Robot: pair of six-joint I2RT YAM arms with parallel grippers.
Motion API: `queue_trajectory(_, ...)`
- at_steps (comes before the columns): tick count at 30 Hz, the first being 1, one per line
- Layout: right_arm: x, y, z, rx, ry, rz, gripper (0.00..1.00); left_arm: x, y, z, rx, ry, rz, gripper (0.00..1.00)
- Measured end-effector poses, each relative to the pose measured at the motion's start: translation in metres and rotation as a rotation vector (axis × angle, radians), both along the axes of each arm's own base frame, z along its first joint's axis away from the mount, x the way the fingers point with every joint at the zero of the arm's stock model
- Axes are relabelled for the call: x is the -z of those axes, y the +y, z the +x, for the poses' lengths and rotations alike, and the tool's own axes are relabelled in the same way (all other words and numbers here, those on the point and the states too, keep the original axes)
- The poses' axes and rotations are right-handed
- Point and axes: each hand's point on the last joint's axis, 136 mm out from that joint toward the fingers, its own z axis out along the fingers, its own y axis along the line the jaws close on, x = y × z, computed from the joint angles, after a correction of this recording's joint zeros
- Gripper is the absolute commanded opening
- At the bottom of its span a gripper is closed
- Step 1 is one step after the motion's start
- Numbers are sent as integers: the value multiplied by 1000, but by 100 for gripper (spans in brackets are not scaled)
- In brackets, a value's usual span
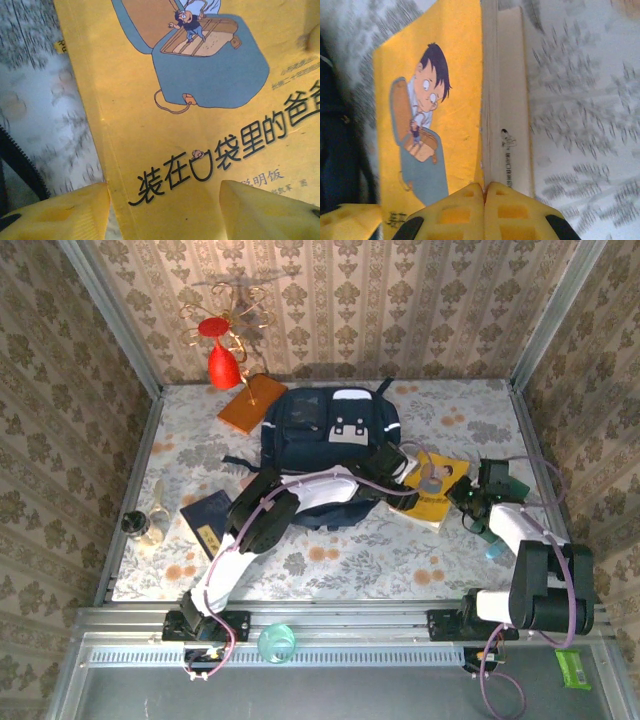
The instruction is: Pack books, pencil case, and school supplies into a backpack
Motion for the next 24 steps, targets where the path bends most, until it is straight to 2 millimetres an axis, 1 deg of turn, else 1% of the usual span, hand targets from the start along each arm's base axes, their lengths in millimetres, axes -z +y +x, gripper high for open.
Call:
queue_trajectory(3, 8, 4, -14, -9, 26, 2, 22, -1, 3, -9, 2, 11, 5, 60)
queue_trajectory(7, 13, 8, -20, -29, 45, -12, 38, -1, 3, -12, 5, 11, 10, 60)
queue_trajectory(10, 18, 11, -24, -39, 69, -18, 47, -1, 3, -13, 7, 12, 11, 60)
queue_trajectory(13, 27, 14, -27, -55, 106, -27, 49, -1, 1, -16, 12, 12, 11, 60)
queue_trajectory(15, 31, 15, -26, -56, 116, -37, 49, 0, 2, -16, 12, 13, 12, 60)
queue_trajectory(16, 30, 15, -25, -57, 117, -41, 49, 0, 2, -16, 11, 13, 12, 60)
queue_trajectory(17, 31, 15, -24, -59, 121, -47, 45, 0, 2, -16, 11, 14, 13, 59)
queue_trajectory(18, 31, 15, -24, -62, 124, -54, 38, 0, 2, -16, 11, 14, 13, 60)
queue_trajectory(19, 30, 15, -23, -64, 122, -59, 27, 1, 2, -16, 9, 12, 14, 60)
queue_trajectory(21, 28, 14, -18, -60, 102, -68, 13, 2, 4, -13, -2, 6, 24, 60)
queue_trajectory(24, 22, 12, -14, -60, 73, -85, 0, 3, 7, -10, -14, -1, 31, 60)
